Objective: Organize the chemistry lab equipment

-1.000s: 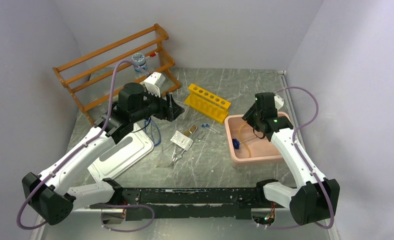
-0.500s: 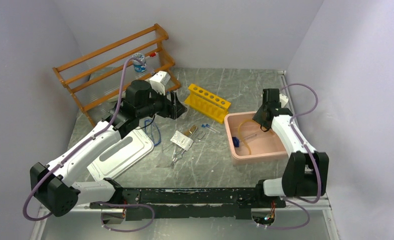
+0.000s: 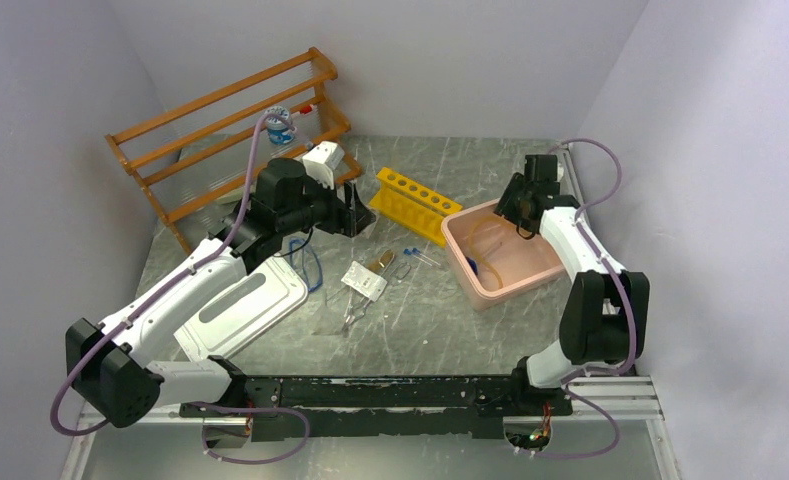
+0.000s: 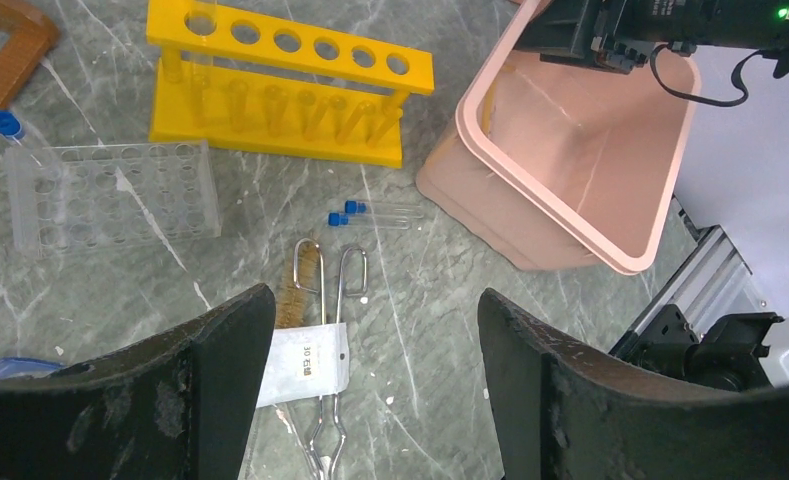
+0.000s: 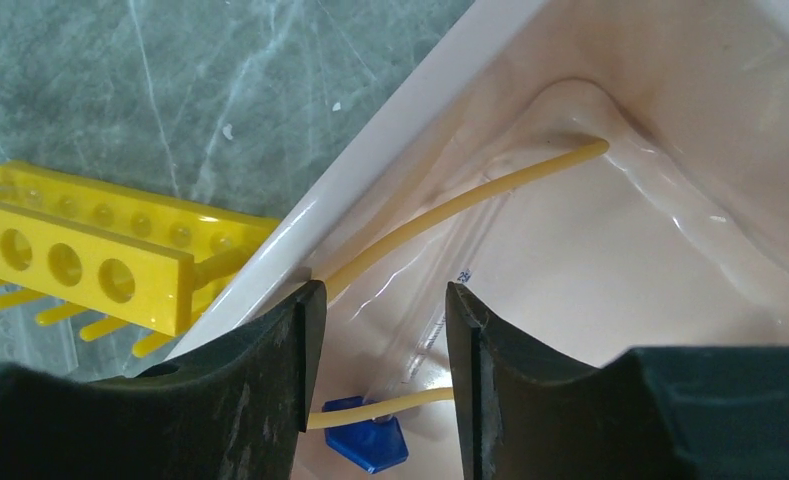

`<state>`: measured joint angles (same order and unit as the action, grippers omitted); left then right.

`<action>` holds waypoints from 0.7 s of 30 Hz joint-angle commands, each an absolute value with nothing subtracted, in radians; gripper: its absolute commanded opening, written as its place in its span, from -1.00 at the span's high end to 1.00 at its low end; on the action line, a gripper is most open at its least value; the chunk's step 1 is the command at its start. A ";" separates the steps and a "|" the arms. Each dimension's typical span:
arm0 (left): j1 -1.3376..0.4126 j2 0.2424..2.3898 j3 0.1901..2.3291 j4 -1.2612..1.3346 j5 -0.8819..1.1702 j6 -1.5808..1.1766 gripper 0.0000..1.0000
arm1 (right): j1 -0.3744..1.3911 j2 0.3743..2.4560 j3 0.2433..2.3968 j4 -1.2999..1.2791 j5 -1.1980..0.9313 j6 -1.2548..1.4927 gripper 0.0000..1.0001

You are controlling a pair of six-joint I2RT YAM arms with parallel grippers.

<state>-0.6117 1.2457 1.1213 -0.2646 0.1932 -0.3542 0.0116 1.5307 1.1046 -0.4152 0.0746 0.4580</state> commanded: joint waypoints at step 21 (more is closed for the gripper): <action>-0.596 1.159 1.090 -0.475 -0.308 -0.552 -0.58 | 0.650 1.397 1.388 -0.643 0.256 0.290 0.12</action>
